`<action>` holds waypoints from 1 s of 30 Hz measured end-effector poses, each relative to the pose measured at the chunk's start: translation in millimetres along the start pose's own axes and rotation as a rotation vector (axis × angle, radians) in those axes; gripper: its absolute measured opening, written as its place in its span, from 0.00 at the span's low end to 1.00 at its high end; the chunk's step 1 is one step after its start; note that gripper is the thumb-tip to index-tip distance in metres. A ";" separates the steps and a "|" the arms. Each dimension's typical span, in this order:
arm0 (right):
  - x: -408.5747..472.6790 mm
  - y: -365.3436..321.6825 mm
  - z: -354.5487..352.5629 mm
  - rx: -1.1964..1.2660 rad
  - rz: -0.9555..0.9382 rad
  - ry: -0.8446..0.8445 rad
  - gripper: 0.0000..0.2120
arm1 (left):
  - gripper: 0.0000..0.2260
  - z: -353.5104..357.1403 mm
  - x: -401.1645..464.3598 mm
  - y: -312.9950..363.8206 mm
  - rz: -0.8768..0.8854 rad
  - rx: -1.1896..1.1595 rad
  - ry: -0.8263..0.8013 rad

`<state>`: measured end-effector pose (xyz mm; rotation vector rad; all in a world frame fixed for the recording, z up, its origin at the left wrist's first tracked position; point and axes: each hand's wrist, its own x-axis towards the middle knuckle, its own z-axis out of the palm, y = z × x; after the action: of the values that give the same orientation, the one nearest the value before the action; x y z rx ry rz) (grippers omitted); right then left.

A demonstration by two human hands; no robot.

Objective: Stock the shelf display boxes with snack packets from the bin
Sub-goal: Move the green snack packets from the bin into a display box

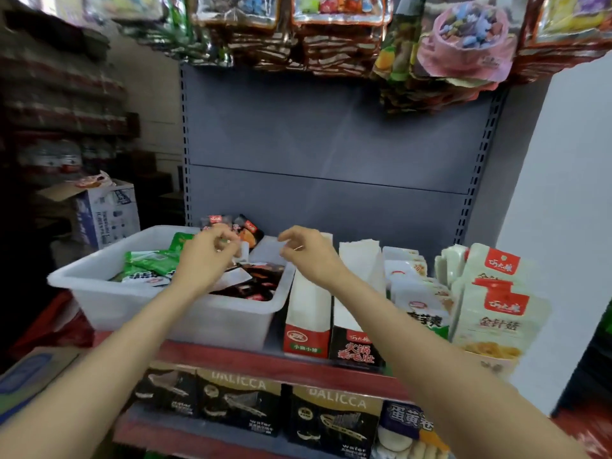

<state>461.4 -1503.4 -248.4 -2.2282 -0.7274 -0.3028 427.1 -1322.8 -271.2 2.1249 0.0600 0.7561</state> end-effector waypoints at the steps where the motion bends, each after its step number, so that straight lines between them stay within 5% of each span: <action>1: 9.3 -6.2 15.7 -0.007 -0.015 -0.016 0.13 | 0.05 -13.3 7.4 -14.5 -0.037 0.073 -0.003; 4: 37.9 -21.4 60.1 -0.082 -0.037 -0.086 0.18 | 0.05 -42.9 32.7 -56.4 -0.111 0.291 -0.079; 8: 74.9 -26.8 105.4 -0.220 -0.037 -0.284 0.29 | 0.30 -59.3 53.7 -83.6 -0.173 0.478 -0.467; 11: 90.7 -26.1 123.5 -0.356 -0.027 -0.481 0.32 | 0.29 -58.3 56.4 -89.1 -0.209 0.552 -0.633; 15: 99.9 -18.0 132.3 -0.512 -0.018 -0.670 0.24 | 0.12 -56.1 54.8 -92.3 -0.191 0.490 -0.506; 17: 102.8 -12.8 134.6 -0.512 -0.030 -0.657 0.24 | 0.15 -59.5 53.4 -92.0 -0.130 0.520 -0.375; 21: 96.7 -6.9 128.0 -0.123 -0.067 -0.471 0.27 | 0.12 -63.7 50.0 -90.9 0.011 0.448 -0.159; 24: 82.0 -11.0 110.4 0.205 -0.167 -0.274 0.18 | 0.12 -64.5 42.1 -73.9 0.166 0.272 -0.079; 26: 70.7 -13.5 95.7 0.288 -0.180 -0.177 0.07 | 0.10 -60.9 35.4 -58.0 0.249 0.156 -0.042; 30: 47.2 -11.3 65.0 0.330 -0.133 -0.015 0.06 | 0.03 -42.6 24.9 -27.2 0.228 -0.122 0.007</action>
<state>492.4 -1430.6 -266.1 -1.8775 -0.8687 -0.2131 430.6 -1267.7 -260.0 2.0335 -0.2221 0.8772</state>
